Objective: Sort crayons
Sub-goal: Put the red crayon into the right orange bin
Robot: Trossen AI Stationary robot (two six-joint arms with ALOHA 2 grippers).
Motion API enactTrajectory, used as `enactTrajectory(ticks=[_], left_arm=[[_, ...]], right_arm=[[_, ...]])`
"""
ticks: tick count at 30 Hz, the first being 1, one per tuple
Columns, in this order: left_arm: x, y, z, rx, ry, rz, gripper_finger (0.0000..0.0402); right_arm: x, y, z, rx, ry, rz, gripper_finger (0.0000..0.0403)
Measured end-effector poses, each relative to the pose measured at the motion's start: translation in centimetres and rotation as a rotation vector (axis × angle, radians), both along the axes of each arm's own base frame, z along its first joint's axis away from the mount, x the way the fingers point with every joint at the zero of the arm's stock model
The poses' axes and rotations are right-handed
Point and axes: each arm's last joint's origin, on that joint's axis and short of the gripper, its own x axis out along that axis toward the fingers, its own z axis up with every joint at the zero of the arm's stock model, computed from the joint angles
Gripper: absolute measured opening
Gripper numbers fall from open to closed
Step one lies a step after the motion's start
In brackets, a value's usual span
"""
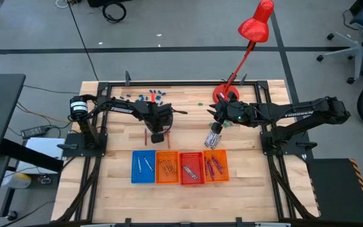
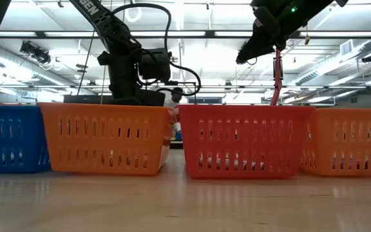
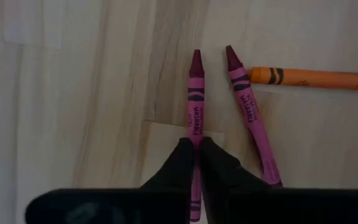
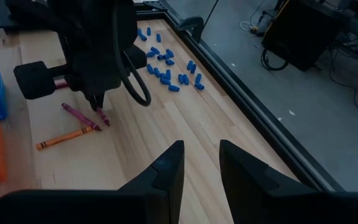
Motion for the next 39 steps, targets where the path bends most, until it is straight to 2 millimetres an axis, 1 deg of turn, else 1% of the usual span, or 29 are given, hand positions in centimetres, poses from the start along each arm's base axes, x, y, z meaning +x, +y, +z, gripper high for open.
enactTrajectory(ticks=[7,14,18,25,28,31,34,39], left_arm=[[0.0,0.2,0.3,0.011,-0.031,-0.004,0.0025],[-0.2,0.1,2.6,0.039,-0.122,-0.009,0.0022],[0.0,0.0,4.1,0.058,-0.214,-0.013,0.0022],[1.0,-0.4,5.1,0.012,-0.357,-0.037,0.0029],[1.7,-0.8,5.6,0.026,-0.433,-0.055,0.0029],[2.6,-1.6,6.2,0.035,-0.537,-0.086,0.0030],[3.8,-2.7,6.8,0.034,-0.654,-0.132,0.0031],[6.0,-5.0,7.1,0.031,-0.850,-0.188,0.0031]], right_arm=[[0.0,0.0,0.0,0.000,0.001,0.000,0.0106],[-0.1,0.0,-0.1,0.000,0.011,0.001,0.0106],[0.0,0.0,-0.1,0.001,0.010,0.001,0.0106],[0.0,0.0,-0.1,0.000,0.009,0.001,0.0106],[0.0,0.0,-0.1,0.000,0.009,0.000,0.0106],[0.0,0.0,-0.1,0.000,0.009,0.001,0.0106],[0.0,0.0,-0.1,0.000,0.009,0.000,0.0106],[-0.1,0.0,-0.1,-0.007,0.020,-0.009,0.0106]])
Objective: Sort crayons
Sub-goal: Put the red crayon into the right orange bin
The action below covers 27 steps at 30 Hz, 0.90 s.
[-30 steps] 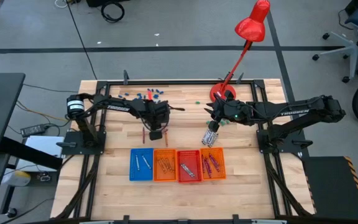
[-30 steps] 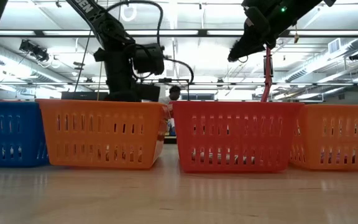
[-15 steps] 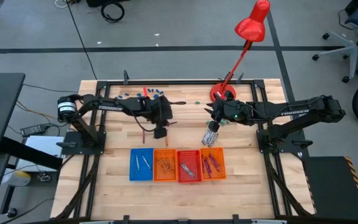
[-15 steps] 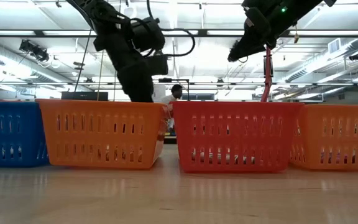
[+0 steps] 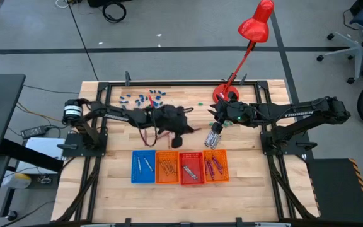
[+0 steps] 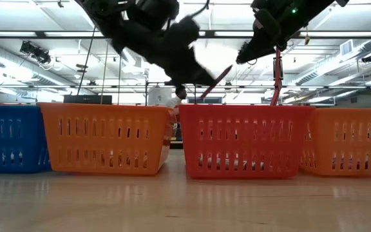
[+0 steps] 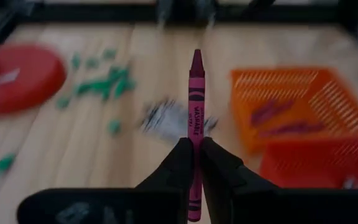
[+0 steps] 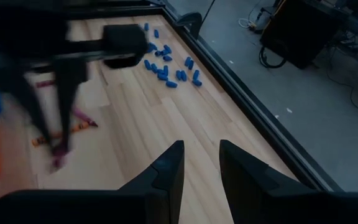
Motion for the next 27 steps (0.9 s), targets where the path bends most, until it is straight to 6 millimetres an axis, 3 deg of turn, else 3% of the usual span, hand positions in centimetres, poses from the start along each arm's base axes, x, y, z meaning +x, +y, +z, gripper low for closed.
enactTrajectory(ticks=[7,13,20,27], left_arm=[[2.6,-3.3,-0.7,-0.021,-0.252,-0.077,0.0032],[3.9,-4.8,-1.4,-0.114,-0.402,-0.090,0.0032],[6.1,-7.0,-2.4,-0.224,-0.387,-0.105,0.0032],[7.6,-9.4,-2.0,-0.356,-0.343,-0.072,0.0032]], right_arm=[[-0.6,-0.2,-0.4,-0.075,0.069,-0.115,0.0106],[-1.0,-0.3,-0.5,-0.090,0.075,-0.185,0.0106],[-1.8,-0.2,0.2,-0.064,0.034,-0.197,0.0106],[-2.7,0.9,0.9,-0.051,0.000,-0.152,0.0106]])
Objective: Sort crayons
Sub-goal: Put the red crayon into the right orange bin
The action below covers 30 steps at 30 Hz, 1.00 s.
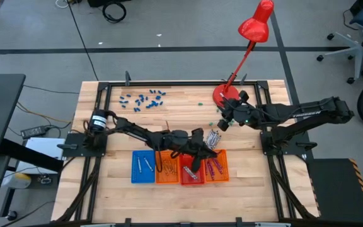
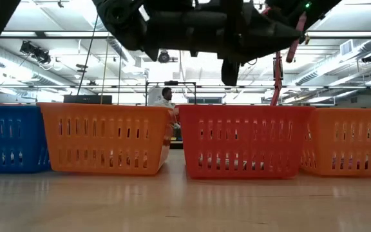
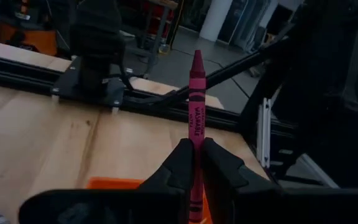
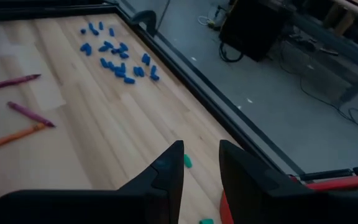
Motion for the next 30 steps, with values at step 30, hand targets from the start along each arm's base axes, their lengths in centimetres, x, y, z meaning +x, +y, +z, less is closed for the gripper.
enactTrajectory(ticks=[30], left_arm=[[0.7,-1.9,-4.6,-0.474,0.235,0.188,0.0070]], right_arm=[[-0.3,0.7,0.5,0.003,-0.037,0.037,0.0106]])
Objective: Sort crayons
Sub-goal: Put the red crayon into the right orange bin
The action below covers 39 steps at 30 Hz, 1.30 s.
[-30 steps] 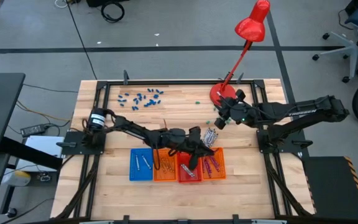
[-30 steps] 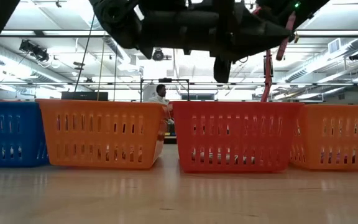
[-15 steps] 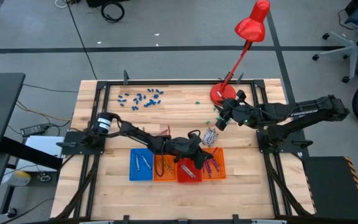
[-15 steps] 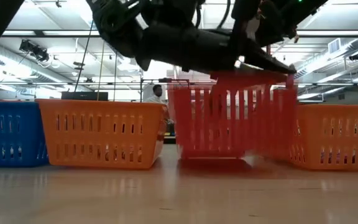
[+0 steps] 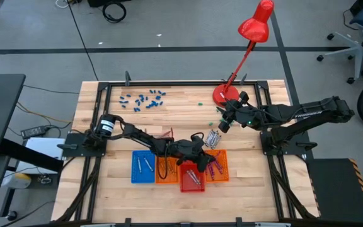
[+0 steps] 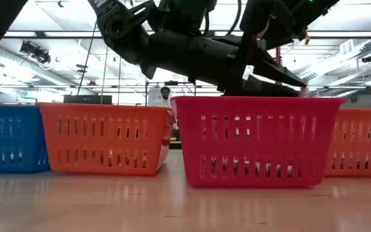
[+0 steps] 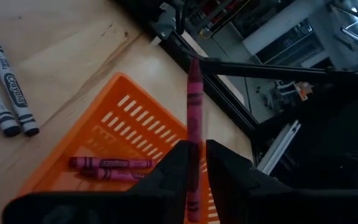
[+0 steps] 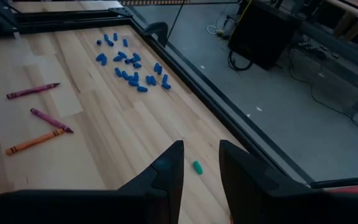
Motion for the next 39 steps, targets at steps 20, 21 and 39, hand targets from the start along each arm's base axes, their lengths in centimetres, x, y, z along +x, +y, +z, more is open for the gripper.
enactTrajectory(ticks=[20,21,39], left_arm=[[-0.3,2.6,2.9,0.365,-0.064,-0.128,0.0103],[-0.5,3.0,3.6,0.402,-0.057,-0.144,0.0103],[-8.2,11.6,2.3,0.729,0.904,-0.300,0.0103]], right_arm=[[0.0,0.4,0.0,-0.001,0.002,0.023,0.0106],[0.0,0.5,0.0,-0.002,0.002,0.026,0.0106],[1.3,0.6,0.0,-0.032,-0.021,0.053,0.0106]])
